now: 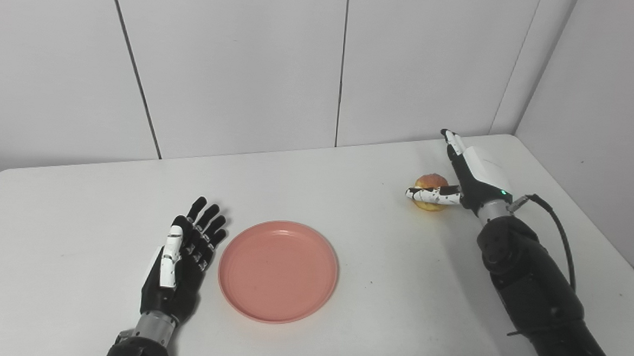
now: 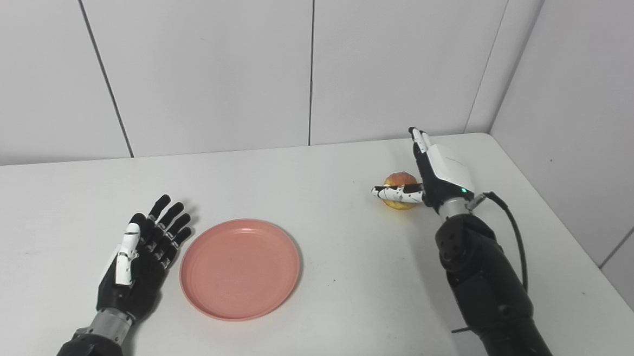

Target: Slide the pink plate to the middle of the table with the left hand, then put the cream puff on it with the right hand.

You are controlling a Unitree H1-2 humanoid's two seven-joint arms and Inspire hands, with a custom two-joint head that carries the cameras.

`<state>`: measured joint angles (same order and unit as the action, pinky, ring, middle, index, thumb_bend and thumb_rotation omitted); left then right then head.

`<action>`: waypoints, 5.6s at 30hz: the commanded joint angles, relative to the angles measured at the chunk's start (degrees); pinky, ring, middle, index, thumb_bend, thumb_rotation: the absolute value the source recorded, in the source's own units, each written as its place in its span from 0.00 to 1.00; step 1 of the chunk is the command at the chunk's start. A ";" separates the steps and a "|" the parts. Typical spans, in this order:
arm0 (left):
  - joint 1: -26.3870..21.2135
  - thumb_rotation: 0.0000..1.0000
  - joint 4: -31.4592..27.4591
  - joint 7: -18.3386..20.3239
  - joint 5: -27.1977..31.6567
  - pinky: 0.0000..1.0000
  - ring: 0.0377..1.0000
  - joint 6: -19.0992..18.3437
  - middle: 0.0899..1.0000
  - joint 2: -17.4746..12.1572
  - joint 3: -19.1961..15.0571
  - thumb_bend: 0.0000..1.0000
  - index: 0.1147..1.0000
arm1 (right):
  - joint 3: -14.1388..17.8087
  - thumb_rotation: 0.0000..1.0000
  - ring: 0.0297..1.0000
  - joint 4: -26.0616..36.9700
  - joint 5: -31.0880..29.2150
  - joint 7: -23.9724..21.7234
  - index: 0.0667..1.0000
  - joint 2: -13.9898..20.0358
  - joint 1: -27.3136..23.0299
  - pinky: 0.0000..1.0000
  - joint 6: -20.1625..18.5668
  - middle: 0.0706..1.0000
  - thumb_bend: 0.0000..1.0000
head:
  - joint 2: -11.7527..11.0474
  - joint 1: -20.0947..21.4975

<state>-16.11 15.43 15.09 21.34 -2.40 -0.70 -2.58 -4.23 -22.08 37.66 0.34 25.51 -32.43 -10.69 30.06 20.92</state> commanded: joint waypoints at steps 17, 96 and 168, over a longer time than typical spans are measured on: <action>5.46 1.00 2.66 -1.45 -0.86 0.98 0.96 -5.42 0.97 -1.21 -0.38 0.39 0.96 | -1.08 0.42 0.88 -9.62 -6.24 1.60 0.99 -0.05 -6.99 0.66 0.53 1.00 0.83 | 1.05 0.72; 5.07 1.00 1.10 -2.46 -1.91 0.98 0.96 -6.31 0.97 0.46 0.51 0.43 0.97 | -8.61 0.00 0.36 20.08 0.25 -11.05 0.49 3.79 -6.48 0.29 -15.43 0.36 0.52 | 3.92 -3.49; 3.75 1.00 -5.51 -13.92 -10.91 0.89 0.90 -11.68 0.90 9.39 3.48 0.44 0.91 | -25.88 0.00 0.44 21.07 6.80 -21.46 0.50 -13.52 -1.18 0.36 -9.56 0.41 0.52 | 11.75 -22.39</action>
<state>-14.45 7.74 2.58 10.89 -8.98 8.44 1.13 -29.75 -2.83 43.50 -19.91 11.66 -31.90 -19.90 41.75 -1.41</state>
